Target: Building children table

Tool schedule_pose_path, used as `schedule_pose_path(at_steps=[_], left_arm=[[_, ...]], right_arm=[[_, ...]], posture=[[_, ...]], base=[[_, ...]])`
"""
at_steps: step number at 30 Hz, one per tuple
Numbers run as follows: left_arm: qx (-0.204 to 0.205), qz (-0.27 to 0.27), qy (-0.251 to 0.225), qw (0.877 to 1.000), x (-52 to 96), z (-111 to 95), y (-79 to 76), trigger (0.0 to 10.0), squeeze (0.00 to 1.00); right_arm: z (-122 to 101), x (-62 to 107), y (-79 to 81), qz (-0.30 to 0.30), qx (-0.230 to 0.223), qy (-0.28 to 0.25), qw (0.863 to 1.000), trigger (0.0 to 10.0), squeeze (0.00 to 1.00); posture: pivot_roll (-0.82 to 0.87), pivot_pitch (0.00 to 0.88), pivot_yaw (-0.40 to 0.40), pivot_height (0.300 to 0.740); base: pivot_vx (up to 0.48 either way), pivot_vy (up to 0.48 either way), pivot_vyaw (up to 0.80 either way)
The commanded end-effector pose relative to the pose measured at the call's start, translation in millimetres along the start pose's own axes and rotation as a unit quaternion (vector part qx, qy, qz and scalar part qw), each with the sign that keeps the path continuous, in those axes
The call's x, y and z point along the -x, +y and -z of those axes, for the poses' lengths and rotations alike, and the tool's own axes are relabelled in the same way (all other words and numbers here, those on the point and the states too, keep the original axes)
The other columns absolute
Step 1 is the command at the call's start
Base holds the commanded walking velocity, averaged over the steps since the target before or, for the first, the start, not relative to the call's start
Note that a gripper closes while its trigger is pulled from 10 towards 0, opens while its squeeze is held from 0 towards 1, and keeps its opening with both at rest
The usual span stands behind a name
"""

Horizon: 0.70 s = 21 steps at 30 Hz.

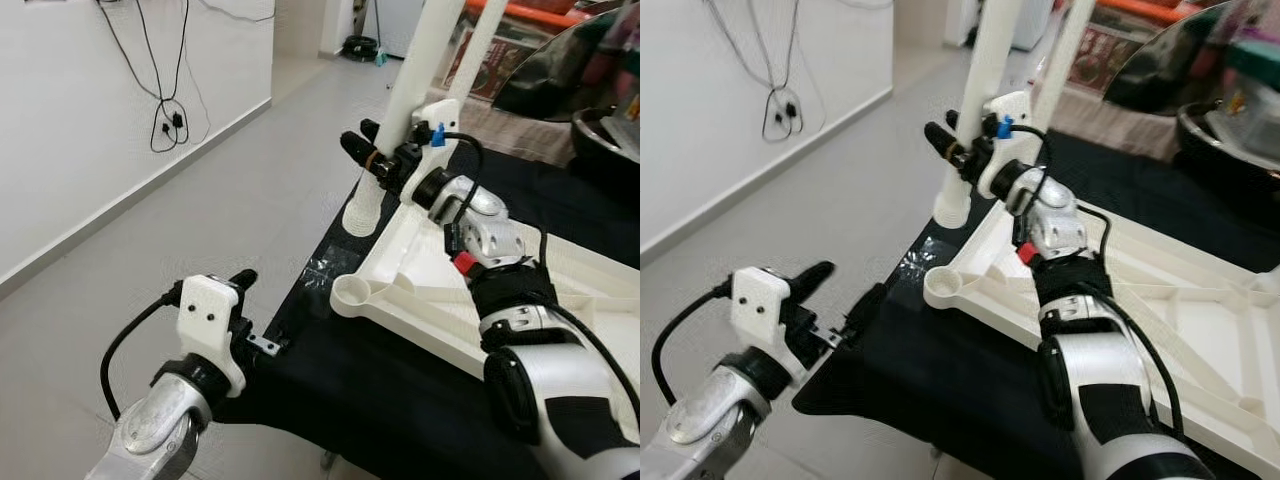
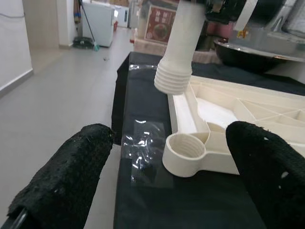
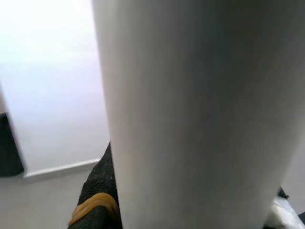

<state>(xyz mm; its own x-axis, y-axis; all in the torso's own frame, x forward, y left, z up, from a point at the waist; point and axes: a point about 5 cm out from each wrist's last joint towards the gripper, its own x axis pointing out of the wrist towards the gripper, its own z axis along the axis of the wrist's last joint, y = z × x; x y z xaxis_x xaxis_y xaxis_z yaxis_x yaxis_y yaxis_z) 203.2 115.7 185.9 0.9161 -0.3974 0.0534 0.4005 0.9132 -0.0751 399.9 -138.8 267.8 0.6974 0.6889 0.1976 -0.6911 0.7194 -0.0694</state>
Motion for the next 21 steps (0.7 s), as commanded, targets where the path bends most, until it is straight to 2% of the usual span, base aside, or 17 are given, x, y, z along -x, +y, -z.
schedule_pose_path(at_steps=[1, 4, 5, 7, 8, 10, 13, 16, 21], left_arm=[[0.014, 0.01, 0.008, 1.0, 5.5, 0.1, -7.3, 10.0, 0.0], [0.016, 0.013, 0.011, 1.0, 8.9, -0.4, -9.7, 10.0, 0.0], [0.02, 0.017, 0.016, 1.0, 12.7, -0.4, -12.4, 10.0, 0.0], [0.02, 0.017, 0.016, 1.0, 12.7, -0.4, -12.4, 10.0, 0.0], [0.02, 0.02, 0.022, 0.999, 15.9, 0.1, -14.1, 10.0, 0.0], [0.02, 0.02, 0.022, 0.999, 15.9, 0.1, -14.1, 10.0, 0.0], [0.023, 0.02, 0.037, 0.999, 26.0, 1.0, -16.0, 10.0, 0.0], [0.023, 0.02, 0.037, 0.999, 26.0, 1.0, -16.0, 10.0, 0.0], [0.023, 0.024, 0.045, 0.998, 28.5, 0.3, -18.0, 10.0, 0.0]], right_arm=[[-3.5, 4.5, -3.8, -0.037, -0.001, 0.007, 0.999, 10.0, 0.0], [-3.4, 7.4, -5.1, -0.062, -0.007, 0.009, 0.998, 10.0, 0.0], [-2.7, 12.8, -5.9, -0.099, -0.016, 0.013, 0.995, 10.0, 0.0], [-2.7, 12.8, -5.9, -0.099, -0.016, 0.013, 0.995, 10.0, 0.0], [-1.1, 20.0, -5.7, -0.144, -0.022, 0.02, 0.989, 10.0, 0.0], [-1.1, 20.0, -5.7, -0.144, -0.022, 0.02, 0.989, 10.0, 0.0], [-3.8, 40.5, -10.4, -0.227, -0.045, 0.011, 0.973, 10.0, 0.0], [-3.8, 40.5, -10.4, -0.227, -0.045, 0.011, 0.973, 10.0, 0.0], [-5.4, 48.6, -12.5, -0.258, -0.058, 0.0, 0.964, 10.0, 0.0]], posture=[[0.17, 0.185, -0.141, 0.74], [0.18, 0.198, -0.139, 0.74], [0.19, 0.21, -0.133, 0.74], [0.19, 0.21, -0.133, 0.74], [0.19, 0.216, -0.125, 0.74], [0.19, 0.216, -0.125, 0.74], [0.21, 0.228, -0.105, 0.74], [0.21, 0.228, -0.105, 0.74], [0.21, 0.232, -0.089, 0.74]], base=[[0.0, 0.0, 0.0], [0.0, 0.0, 0.0], [0.0, 0.0, 0.0], [0.0, 0.0, 0.0], [0.0, 0.0, 0.0], [0.0, 0.0, 0.0], [0.0, 0.0, 0.0], [0.0, 0.0, 0.0], [0.0, 0.0, 0.0]])
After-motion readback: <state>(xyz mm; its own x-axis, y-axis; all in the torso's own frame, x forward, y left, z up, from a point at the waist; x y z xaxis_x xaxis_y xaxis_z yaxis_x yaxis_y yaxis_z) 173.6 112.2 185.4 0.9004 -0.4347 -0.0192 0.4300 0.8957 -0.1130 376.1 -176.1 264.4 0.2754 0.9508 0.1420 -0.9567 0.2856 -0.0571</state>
